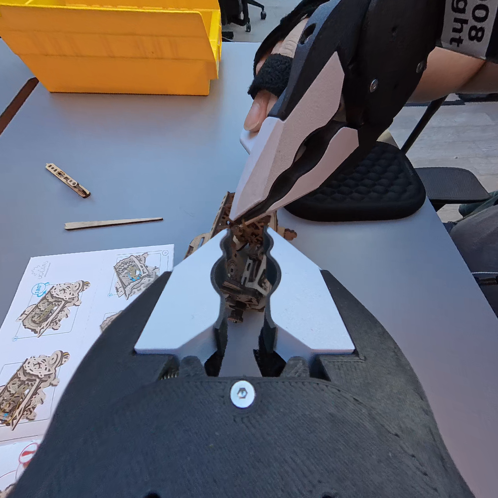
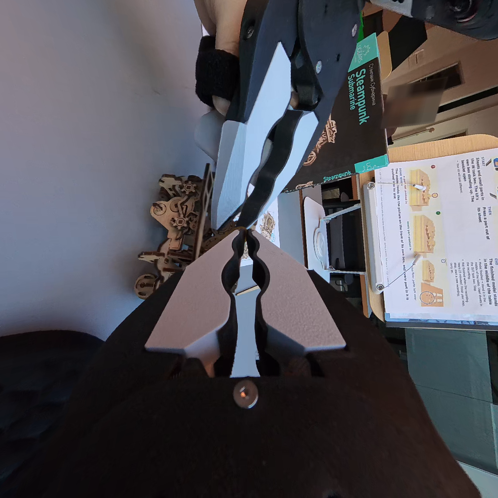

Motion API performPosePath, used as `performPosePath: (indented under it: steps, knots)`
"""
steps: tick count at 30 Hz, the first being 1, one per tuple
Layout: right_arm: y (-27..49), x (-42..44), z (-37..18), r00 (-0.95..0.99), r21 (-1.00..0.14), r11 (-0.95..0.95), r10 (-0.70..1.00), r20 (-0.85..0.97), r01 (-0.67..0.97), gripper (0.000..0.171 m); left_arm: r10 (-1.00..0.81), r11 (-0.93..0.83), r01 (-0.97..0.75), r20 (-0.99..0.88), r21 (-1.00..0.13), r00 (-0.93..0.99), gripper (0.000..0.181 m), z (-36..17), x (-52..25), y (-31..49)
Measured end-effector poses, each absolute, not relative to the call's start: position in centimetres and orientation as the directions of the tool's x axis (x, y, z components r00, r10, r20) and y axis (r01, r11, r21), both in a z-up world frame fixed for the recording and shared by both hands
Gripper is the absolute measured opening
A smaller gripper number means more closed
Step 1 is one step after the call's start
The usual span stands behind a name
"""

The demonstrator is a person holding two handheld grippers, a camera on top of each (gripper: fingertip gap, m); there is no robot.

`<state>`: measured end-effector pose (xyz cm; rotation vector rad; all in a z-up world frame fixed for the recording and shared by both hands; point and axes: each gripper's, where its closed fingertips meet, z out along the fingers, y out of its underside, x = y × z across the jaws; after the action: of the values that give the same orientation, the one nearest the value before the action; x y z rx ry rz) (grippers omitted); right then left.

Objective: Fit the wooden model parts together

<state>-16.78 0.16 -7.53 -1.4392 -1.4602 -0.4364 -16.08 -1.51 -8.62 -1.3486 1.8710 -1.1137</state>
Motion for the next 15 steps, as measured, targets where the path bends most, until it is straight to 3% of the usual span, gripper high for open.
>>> performPosePath:
  steps: [5,9,15]
  knots:
    - [-0.01,-16.90,-7.60,0.196,-0.366,0.232,0.535,0.822,0.901,0.000,-0.943,0.126,-0.466,0.040,-0.876,-0.331,0.004,-8.44,-16.10,-1.52]
    - [-0.01,-16.78,-7.52,0.208,-0.374,0.225,0.534,0.820,0.900,0.000,-0.942,0.118,-0.459,0.046,-0.881,-0.331,0.016,-8.46,-15.91,-1.54]
    - [0.10,-16.47,-7.54,0.219,-0.378,0.214,0.528,0.821,0.901,0.000,-0.946,0.103,-0.438,0.049,-0.893,-0.321,0.007,-8.37,-15.51,-1.54]
